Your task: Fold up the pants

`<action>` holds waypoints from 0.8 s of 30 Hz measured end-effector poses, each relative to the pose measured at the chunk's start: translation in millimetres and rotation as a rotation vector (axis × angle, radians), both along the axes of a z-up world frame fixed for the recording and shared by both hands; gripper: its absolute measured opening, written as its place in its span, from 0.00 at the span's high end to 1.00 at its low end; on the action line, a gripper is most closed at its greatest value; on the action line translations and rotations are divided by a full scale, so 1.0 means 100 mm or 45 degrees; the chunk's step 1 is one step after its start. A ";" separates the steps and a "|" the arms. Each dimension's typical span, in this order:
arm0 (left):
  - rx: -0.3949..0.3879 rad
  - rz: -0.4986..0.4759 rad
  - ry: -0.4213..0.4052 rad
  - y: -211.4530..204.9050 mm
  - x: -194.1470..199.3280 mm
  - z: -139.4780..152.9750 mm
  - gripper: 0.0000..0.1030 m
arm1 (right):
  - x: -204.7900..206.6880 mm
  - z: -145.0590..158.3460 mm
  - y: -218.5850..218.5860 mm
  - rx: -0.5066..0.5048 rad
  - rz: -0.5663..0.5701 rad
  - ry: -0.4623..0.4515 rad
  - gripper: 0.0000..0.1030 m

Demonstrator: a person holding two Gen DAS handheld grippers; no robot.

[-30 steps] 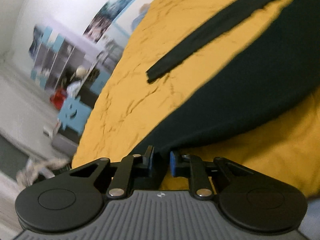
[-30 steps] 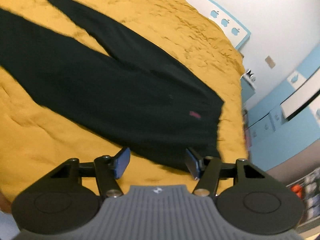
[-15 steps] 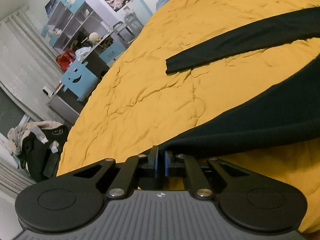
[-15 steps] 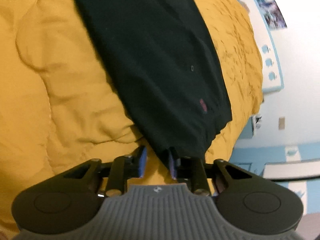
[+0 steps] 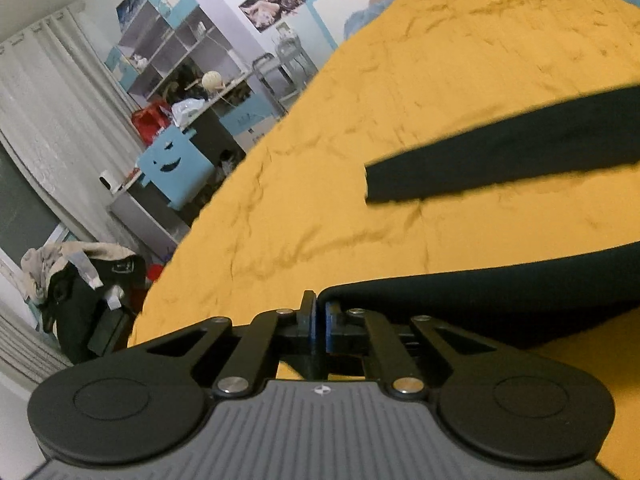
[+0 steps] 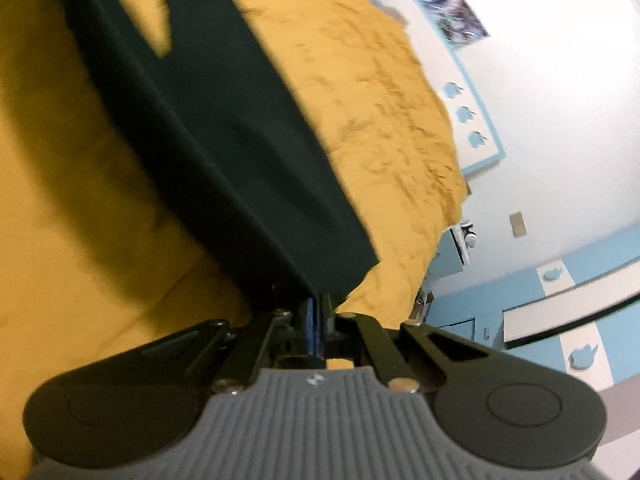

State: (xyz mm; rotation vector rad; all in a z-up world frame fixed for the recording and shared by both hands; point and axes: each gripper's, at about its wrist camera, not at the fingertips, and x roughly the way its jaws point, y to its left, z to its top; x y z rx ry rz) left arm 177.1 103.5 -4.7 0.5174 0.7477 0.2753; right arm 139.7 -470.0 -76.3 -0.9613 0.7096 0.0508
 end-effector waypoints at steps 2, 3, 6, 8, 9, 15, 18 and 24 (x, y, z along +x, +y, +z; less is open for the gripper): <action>-0.005 0.015 -0.007 0.02 0.24 0.07 0.95 | 0.24 0.09 -0.02 0.046 -0.031 -0.019 1.00; -0.003 0.022 -0.005 0.02 0.38 0.10 0.95 | 0.37 0.13 -0.04 0.067 -0.047 -0.025 1.00; 0.007 0.063 0.012 0.04 0.78 0.13 0.96 | 0.83 0.19 -0.09 0.126 -0.097 -0.016 1.00; 0.005 0.107 0.018 0.07 1.11 0.14 0.97 | 1.11 0.18 -0.11 0.152 -0.116 0.008 1.00; 0.006 0.123 0.020 0.10 1.21 0.12 0.98 | 1.26 0.17 -0.11 0.160 -0.122 0.023 1.00; 0.046 0.179 0.044 0.10 1.90 -0.03 1.00 | 2.07 -0.04 -0.21 0.224 -0.192 0.109 1.00; -0.002 0.092 0.081 0.11 2.02 -0.15 1.00 | 2.23 -0.26 -0.19 0.197 -0.199 0.184 1.00; -0.086 -0.272 0.211 0.25 1.85 -0.38 0.77 | 2.27 -0.53 -0.22 0.177 -0.207 0.264 1.00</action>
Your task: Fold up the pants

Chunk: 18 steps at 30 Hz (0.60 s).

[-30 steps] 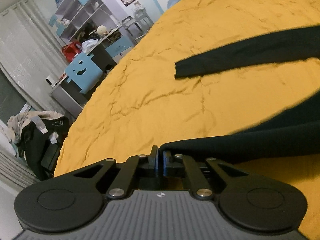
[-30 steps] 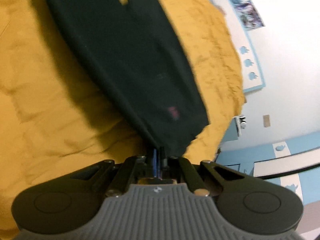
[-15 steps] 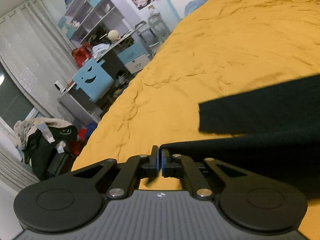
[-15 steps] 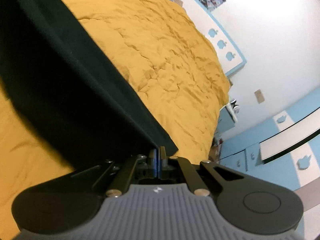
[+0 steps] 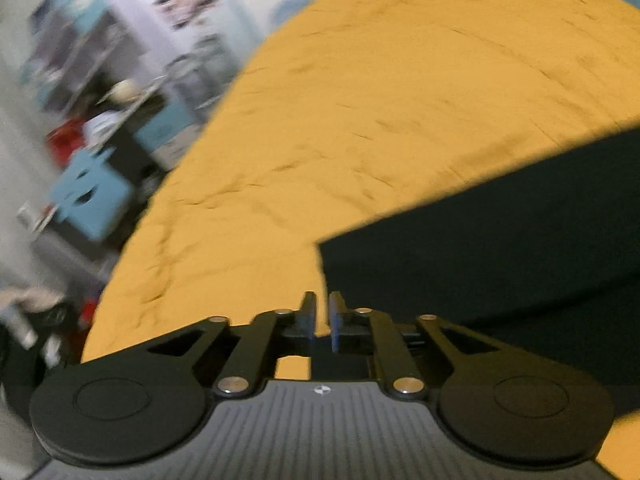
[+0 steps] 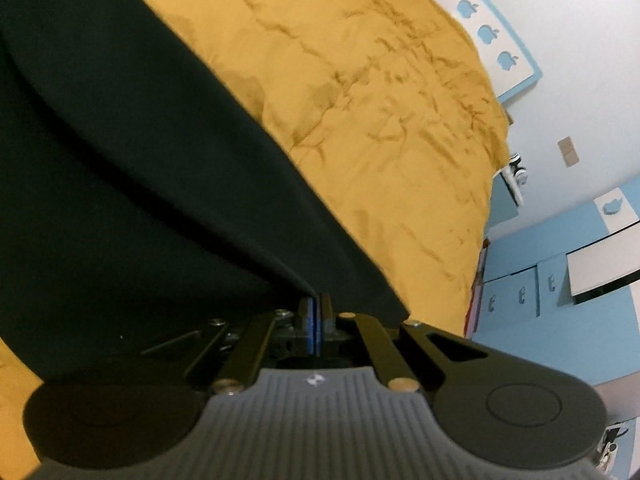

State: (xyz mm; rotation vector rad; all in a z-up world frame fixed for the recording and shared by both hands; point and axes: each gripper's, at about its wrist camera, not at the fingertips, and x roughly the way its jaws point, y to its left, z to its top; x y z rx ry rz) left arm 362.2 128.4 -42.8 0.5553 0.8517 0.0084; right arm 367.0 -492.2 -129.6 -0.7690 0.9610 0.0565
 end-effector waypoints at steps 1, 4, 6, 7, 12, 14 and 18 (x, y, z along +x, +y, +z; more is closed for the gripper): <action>0.011 -0.050 0.032 0.01 -0.04 -0.06 0.73 | -0.01 -0.03 0.00 -0.005 0.001 0.009 1.00; 0.108 -0.210 0.105 -0.03 -0.11 -0.28 0.63 | -0.02 -0.08 0.00 -0.020 -0.001 0.027 1.00; 0.166 -0.315 0.153 -0.14 -0.09 -0.41 0.56 | -0.02 -0.10 0.00 -0.032 -0.005 0.031 1.00; 0.194 -0.368 0.172 -0.22 -0.09 -0.49 0.56 | -0.02 -0.09 0.01 -0.038 -0.007 0.031 1.00; 0.370 -0.623 0.225 -0.50 -0.08 -0.84 0.50 | 0.01 -0.11 0.04 -0.063 -0.010 0.047 1.00; 0.449 -0.661 0.224 -0.51 -0.04 -0.95 0.50 | 0.00 -0.12 0.06 -0.074 -0.008 0.052 1.00; 0.491 -0.719 0.247 -0.50 -0.01 -1.03 0.51 | 0.00 -0.15 0.06 -0.082 -0.006 0.059 1.00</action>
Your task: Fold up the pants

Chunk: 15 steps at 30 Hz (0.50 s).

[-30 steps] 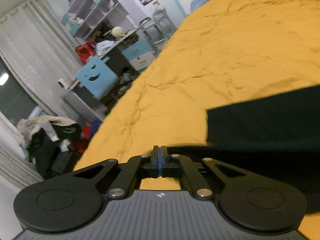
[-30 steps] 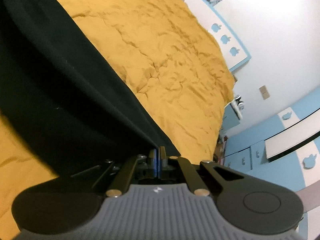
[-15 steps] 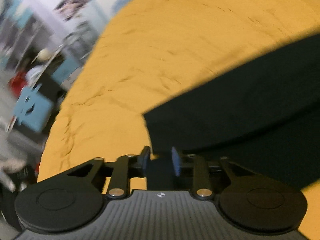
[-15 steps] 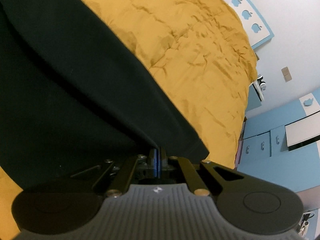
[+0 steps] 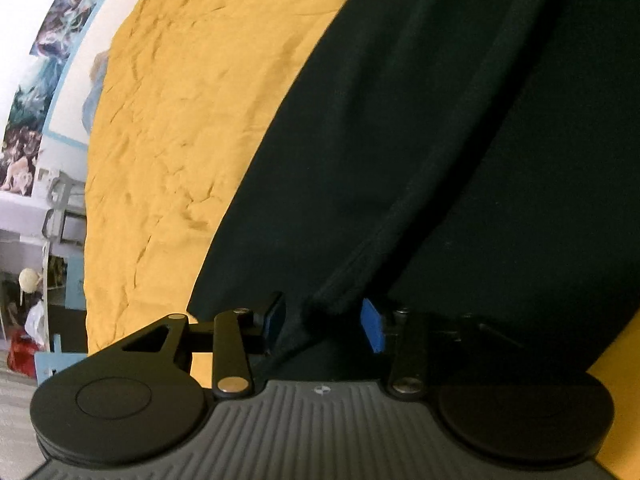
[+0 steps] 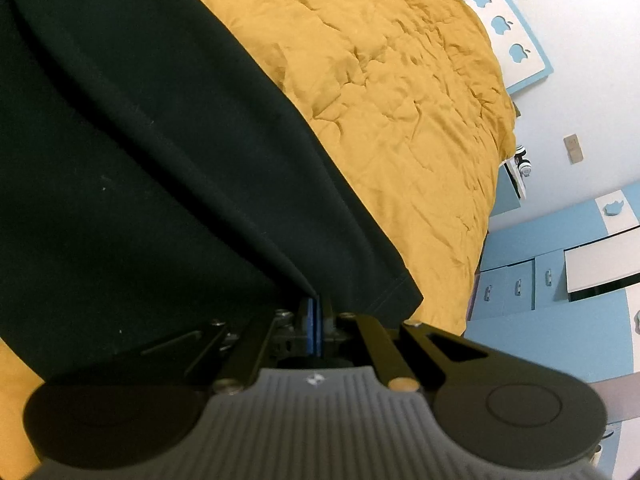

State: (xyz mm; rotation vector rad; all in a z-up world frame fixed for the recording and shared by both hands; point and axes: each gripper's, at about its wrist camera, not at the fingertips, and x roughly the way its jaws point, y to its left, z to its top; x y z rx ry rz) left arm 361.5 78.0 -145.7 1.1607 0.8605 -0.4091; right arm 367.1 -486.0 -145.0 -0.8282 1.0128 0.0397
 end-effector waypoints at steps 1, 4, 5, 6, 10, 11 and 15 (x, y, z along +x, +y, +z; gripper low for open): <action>0.002 0.000 0.007 0.01 0.00 -0.02 0.54 | 0.00 -0.01 0.00 -0.002 0.001 0.001 1.00; 0.012 0.011 0.033 -0.01 -0.04 -0.11 0.88 | -0.01 -0.04 0.00 -0.004 0.002 0.002 1.00; 0.030 0.000 0.024 -0.02 -0.09 -0.13 0.95 | -0.02 -0.06 0.01 -0.010 0.004 0.001 1.00; 0.067 -0.019 -0.022 -0.03 -0.16 -0.17 0.98 | -0.04 -0.06 0.01 -0.014 0.007 -0.001 1.00; 0.038 0.044 -0.131 0.08 -0.34 -0.14 0.99 | -0.12 -0.03 0.00 -0.010 0.004 -0.023 1.00; 0.007 0.082 -0.162 0.11 -0.35 -0.09 0.99 | -0.15 -0.01 0.00 -0.004 -0.002 -0.040 1.00; -0.151 0.267 -0.273 0.22 -0.35 0.28 0.99 | -0.32 0.15 0.02 0.000 0.002 -0.114 1.00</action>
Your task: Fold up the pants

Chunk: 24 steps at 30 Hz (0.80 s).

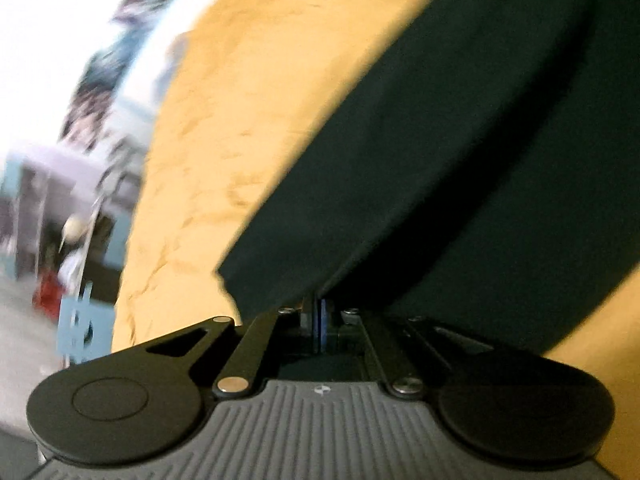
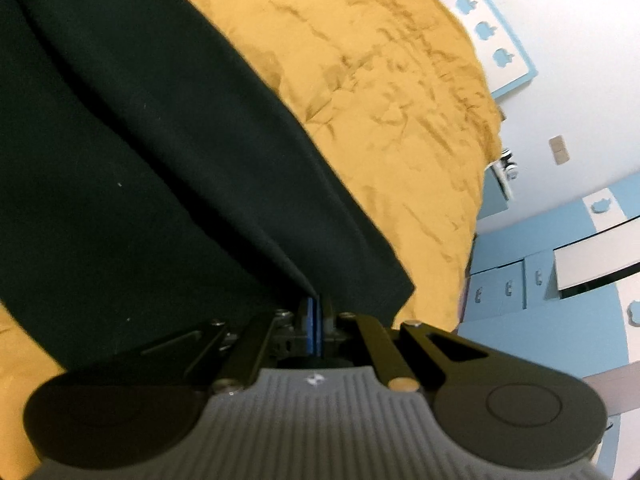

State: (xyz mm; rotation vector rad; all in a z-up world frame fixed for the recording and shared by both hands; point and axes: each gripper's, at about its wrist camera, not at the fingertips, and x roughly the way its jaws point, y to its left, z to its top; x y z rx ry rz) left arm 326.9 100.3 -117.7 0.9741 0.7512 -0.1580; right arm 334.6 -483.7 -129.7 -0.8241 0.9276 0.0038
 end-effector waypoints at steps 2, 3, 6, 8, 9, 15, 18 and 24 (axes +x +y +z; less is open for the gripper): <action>-0.073 0.086 -0.021 0.00 0.07 0.22 0.99 | -0.10 0.12 0.03 -0.009 0.010 -0.043 1.00; -0.091 0.117 -0.020 0.00 0.10 0.30 0.99 | -0.14 0.18 0.04 -0.010 0.010 -0.064 1.00; -0.118 0.184 -0.028 0.04 0.24 0.54 0.99 | -0.22 0.37 0.04 0.007 0.003 -0.107 1.00; -0.141 0.220 -0.042 0.07 0.37 0.69 0.99 | -0.20 0.47 0.00 0.035 -0.016 -0.124 1.00; -0.147 0.235 -0.055 -0.04 0.37 0.69 0.99 | -0.17 0.51 0.00 0.038 -0.021 -0.131 1.00; -0.123 0.263 -0.056 -0.24 0.76 0.76 0.99 | 0.27 0.51 -0.09 0.088 -0.077 -0.153 1.00; -0.077 0.295 -0.006 -0.37 0.94 0.56 0.99 | 0.62 0.39 -0.14 0.133 -0.120 -0.145 1.00; -0.021 0.336 0.107 -0.43 1.34 0.11 0.99 | 1.12 -0.02 -0.18 0.168 -0.167 -0.069 1.00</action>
